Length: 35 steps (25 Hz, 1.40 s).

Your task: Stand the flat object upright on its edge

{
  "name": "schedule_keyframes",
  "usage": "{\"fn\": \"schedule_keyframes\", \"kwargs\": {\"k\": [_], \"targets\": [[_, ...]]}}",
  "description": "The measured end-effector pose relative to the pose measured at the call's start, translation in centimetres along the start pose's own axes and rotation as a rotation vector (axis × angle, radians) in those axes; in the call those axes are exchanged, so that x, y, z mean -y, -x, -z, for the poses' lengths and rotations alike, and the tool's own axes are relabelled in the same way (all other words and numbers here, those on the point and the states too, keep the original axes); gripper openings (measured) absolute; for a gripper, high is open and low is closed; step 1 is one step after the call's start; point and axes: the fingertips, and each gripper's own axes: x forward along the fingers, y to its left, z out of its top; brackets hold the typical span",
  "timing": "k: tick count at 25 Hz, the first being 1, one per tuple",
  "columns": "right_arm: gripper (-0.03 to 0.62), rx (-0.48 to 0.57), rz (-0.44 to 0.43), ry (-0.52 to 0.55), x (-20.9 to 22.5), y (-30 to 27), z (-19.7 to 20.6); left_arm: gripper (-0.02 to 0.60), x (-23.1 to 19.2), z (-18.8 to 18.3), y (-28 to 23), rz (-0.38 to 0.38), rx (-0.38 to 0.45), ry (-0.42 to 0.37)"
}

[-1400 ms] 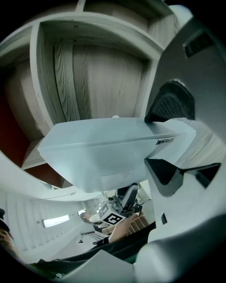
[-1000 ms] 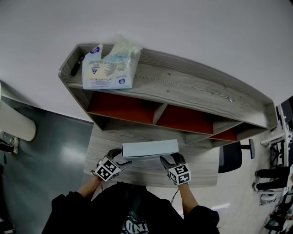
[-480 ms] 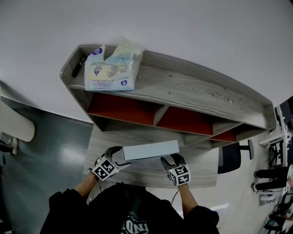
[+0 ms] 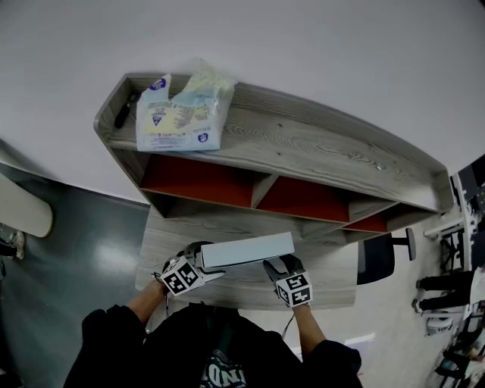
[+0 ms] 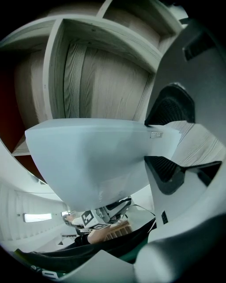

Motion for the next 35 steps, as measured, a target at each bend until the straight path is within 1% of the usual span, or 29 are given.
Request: {"fn": "schedule_keyframes", "kwargs": {"k": [1, 3, 4, 8, 15, 22, 26, 30, 33, 35], "targets": [[0.239, -0.004, 0.003, 0.002, 0.0, 0.0, 0.0, 0.383, 0.0, -0.2, -0.2, -0.002, 0.001, -0.003], [0.239, -0.007, 0.01, -0.001, 0.1, 0.0, 0.1, 0.35, -0.2, -0.5, -0.4, -0.011, 0.012, -0.011], [0.239, -0.007, 0.014, -0.005, 0.2, 0.0, 0.1, 0.347, -0.2, -0.6, -0.4, -0.014, 0.015, -0.012], [0.239, -0.004, 0.021, -0.016, 0.3, 0.2, 0.1, 0.319, 0.1, -0.6, -0.3, -0.021, 0.002, 0.0], [0.239, -0.001, 0.024, -0.022, 0.5, 0.3, 0.0, 0.295, 0.4, -1.3, 0.0, -0.053, 0.017, -0.001], [0.239, 0.009, 0.0, -0.017, -0.1, -0.1, -0.5, 0.287, 0.4, -1.4, 1.1, -0.081, 0.03, 0.012], [0.239, 0.021, -0.016, -0.001, -0.7, -0.3, -1.2, 0.284, -0.1, -1.3, 2.0, -0.126, 0.032, 0.016], [0.238, 0.047, -0.029, 0.009, -1.4, -0.5, -2.2, 0.282, -1.1, -1.0, 3.4, -0.189, 0.041, 0.04], [0.232, 0.079, -0.036, -0.021, -1.6, -0.4, -3.0, 0.282, -1.9, -0.5, 4.4, -0.237, 0.041, 0.058], [0.216, 0.098, -0.041, -0.031, -1.9, -0.4, -3.6, 0.284, -2.3, -0.1, 5.0, -0.268, 0.043, 0.076]]}}
